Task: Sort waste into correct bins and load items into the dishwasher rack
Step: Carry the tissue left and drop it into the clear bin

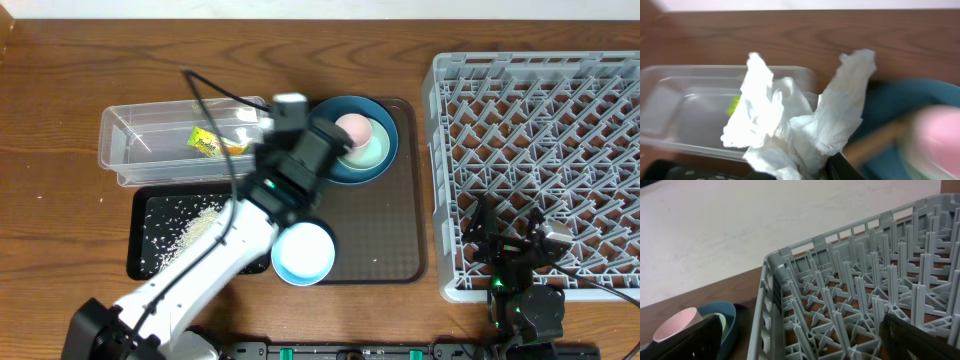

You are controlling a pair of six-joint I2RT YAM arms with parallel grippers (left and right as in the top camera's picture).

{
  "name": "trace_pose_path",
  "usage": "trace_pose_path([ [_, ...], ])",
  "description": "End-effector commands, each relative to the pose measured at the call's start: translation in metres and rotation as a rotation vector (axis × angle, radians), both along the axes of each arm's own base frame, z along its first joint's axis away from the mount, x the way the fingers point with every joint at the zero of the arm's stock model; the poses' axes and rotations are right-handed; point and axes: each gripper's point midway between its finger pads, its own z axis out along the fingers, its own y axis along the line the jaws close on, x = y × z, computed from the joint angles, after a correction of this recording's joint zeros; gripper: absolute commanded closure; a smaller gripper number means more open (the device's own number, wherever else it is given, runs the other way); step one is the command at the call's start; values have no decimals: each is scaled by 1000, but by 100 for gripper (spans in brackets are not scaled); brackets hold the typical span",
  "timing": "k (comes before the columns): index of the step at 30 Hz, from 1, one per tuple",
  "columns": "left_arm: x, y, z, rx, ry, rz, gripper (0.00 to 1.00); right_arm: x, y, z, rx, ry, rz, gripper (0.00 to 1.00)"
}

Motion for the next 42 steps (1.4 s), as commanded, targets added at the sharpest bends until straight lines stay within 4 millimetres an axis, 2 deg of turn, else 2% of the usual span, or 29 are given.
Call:
trace_pose_path([
  [1, 15, 49, -8, 30, 16, 137, 76, 0, -3, -1, -6, 2, -16, 1],
  [7, 35, 87, -44, -158, 120, 175, 75, 0, -3, -1, -6, 2, -16, 1],
  [11, 38, 111, -59, -210, 159, 218, 48, 0, -3, -1, -6, 2, -16, 1],
  [12, 39, 117, -61, -219, 161, 231, 41, 0, -3, -1, -6, 2, -16, 1],
  [14, 38, 123, -60, -219, 159, 243, 34, 0, -3, -1, -6, 2, -16, 1],
  [17, 38, 124, -57, -182, 168, 206, 27, 0, -3, -1, -6, 2, -16, 1],
  [19, 38, 121, -52, -163, 169, 174, 17, 0, -3, -1, -6, 2, -16, 1],
  [23, 36, 116, -39, -142, 153, 134, 13, 0, -3, -1, -6, 2, -16, 1],
  [26, 28, 102, -25, -187, 144, 78, 13, 0, -3, -1, -6, 2, -16, 1],
  [29, 13, 70, -7, -297, 149, -56, 13, 0, -3, -1, -6, 2, -16, 1],
  [31, -5, 44, 4, -382, 172, -165, 13, 0, -3, -1, -6, 2, -16, 1],
  [34, -42, 4, 20, -514, 235, -338, 13, 0, -3, -1, -6, 2, -16, 1],
  [36, -68, -16, 28, -578, 281, -430, 13, 0, -3, -1, -6, 2, -16, 1],
  [39, -100, -37, 32, -631, 352, -526, 13, 0, -3, -1, -6, 2, -16, 1],
  [42, -124, -46, 26, -629, 430, -552, 13, 0, -3, -1, -6, 2, -16, 1],
])
